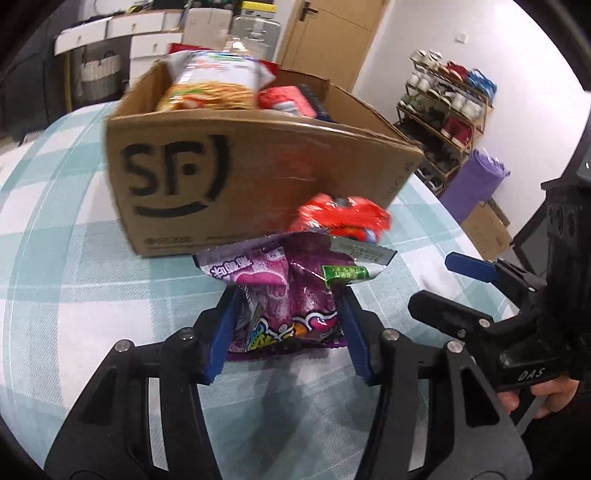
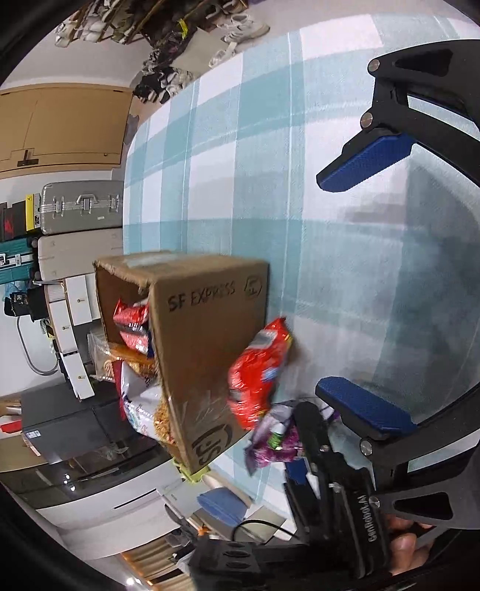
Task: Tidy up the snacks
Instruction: 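Grasp the purple candy bag with the left gripper while the right grasps the red wafer pack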
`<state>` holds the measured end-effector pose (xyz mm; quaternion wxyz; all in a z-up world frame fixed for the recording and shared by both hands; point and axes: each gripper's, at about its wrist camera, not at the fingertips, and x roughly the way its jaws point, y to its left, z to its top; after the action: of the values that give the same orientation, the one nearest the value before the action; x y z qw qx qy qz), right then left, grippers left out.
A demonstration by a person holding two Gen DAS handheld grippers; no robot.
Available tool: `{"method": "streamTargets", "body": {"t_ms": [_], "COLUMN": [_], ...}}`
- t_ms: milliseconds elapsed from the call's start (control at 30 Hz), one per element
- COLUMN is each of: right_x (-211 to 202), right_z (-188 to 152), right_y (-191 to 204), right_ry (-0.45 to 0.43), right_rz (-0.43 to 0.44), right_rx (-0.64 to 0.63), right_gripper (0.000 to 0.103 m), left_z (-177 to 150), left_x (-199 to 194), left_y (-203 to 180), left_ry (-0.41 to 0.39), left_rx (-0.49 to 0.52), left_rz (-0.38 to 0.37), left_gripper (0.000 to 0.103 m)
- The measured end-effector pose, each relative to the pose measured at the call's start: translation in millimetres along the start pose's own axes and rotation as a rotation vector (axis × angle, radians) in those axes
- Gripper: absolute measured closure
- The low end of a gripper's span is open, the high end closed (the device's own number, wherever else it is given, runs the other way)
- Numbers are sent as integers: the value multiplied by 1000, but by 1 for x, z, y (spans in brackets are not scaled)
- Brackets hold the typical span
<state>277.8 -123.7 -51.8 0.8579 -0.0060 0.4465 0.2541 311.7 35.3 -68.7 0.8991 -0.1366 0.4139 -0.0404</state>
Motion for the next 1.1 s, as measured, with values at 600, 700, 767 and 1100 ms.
{"method": "streamTargets", "body": {"t_ms": [600, 700, 767, 1100], "right_x": [41, 47, 48, 55], "right_z": [19, 24, 25, 21], "right_y": [55, 60, 62, 69], "right_ry": [70, 72, 72, 76], "right_rz": [59, 71, 73, 111], "right_rx": [-78, -81, -87, -106], "right_gripper": [2, 3, 5, 56], "left_z": [-27, -35, -36, -40], "left_x": [-47, -58, -59, -67], "left_y": [53, 56, 57, 60], "left_ry": [-19, -20, -23, -27], "left_rx": [-96, -101, -101, -112], "left_rz": [76, 84, 87, 117], "left_gripper": [53, 53, 53, 53]}}
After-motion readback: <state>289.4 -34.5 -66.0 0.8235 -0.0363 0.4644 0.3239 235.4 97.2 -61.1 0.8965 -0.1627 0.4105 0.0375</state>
